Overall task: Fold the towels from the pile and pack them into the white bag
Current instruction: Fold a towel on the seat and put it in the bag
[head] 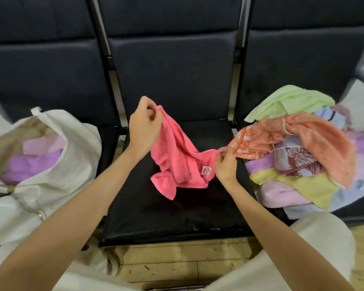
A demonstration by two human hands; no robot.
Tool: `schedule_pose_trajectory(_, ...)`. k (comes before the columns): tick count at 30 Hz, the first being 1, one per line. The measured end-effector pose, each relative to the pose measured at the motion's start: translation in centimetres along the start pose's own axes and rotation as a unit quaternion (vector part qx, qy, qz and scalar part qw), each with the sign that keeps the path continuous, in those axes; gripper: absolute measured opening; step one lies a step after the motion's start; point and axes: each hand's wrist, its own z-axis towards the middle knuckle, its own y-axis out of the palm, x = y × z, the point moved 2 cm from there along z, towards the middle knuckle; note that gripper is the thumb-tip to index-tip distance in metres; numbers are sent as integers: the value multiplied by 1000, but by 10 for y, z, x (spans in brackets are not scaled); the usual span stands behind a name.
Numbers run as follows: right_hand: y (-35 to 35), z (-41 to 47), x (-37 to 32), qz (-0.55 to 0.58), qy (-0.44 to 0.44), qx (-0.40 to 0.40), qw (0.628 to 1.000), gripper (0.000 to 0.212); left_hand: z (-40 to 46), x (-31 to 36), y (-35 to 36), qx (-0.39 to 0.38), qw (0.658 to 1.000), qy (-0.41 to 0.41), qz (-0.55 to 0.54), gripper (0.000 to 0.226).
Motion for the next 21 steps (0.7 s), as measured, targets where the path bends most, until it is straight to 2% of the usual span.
schedule_pose_trajectory(4,-2,8,-7,17,-28,-4,999,7,17,23,-15,15,999,-2,-35,15)
schedule_pose_trajectory(9,-1,12,-12,4,-47,-26,999,7,25,55,-36,70,979,-68,-178,13)
schedule_pose_trajectory(11,2,15,-14,6,-57,-53,997,3,32,67,-42,97,971,-72,-204,11)
schedule_pose_trajectory(14,8,17,-21,-26,-98,-76,992,6,45,73,-51,131,967,-69,-208,14)
schedule_pose_trajectory(17,15,24,-17,-90,-113,-40,989,11,52,58,-56,128,963,-115,-205,16)
schedule_pose_trajectory(19,18,30,-10,-110,-86,-27,990,13,52,34,-59,117,962,-166,-181,17)
schedule_pose_trajectory(21,17,32,-14,-70,-45,-15,996,14,46,4,-63,109,960,-215,-141,19)
